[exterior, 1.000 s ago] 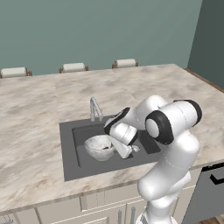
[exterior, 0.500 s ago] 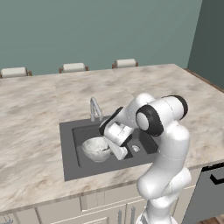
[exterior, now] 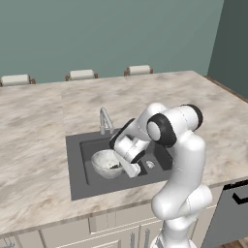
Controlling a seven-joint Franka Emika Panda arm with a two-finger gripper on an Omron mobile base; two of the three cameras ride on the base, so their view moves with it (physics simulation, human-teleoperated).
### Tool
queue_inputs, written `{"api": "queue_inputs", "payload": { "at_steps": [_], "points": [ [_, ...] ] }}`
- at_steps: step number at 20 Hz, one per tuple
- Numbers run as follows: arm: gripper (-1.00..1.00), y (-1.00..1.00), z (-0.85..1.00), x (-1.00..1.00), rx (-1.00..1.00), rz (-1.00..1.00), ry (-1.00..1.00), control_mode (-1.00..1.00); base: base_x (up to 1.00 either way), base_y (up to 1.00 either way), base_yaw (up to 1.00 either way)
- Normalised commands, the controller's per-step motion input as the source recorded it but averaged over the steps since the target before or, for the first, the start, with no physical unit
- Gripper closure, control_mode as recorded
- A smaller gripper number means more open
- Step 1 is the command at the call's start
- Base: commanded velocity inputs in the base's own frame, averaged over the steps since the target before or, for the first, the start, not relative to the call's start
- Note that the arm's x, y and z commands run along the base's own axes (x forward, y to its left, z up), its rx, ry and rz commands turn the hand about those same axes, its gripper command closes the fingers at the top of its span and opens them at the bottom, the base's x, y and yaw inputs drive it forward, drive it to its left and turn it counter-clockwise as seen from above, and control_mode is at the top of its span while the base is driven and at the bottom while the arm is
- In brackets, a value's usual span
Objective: Pick the kiwi from the cabinet and place it in the bowl. Then pick the bowl and place it in the sink. Then turn on the sink facuet.
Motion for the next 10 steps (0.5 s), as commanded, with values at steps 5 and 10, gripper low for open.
{"api": "queue_inputs", "payload": {
  "at_steps": [5, 10],
  "points": [
    [-1.0, 0.0, 0.32, -0.04, 0.0, 0.0, -0.04, -1.0, 0.0, 0.0, 0.0],
    [-1.0, -0.01, 0.87, -0.01, 0.0, 0.0, -0.08, -1.0, 0.0, 0.0, 0.0]
  ]
}}
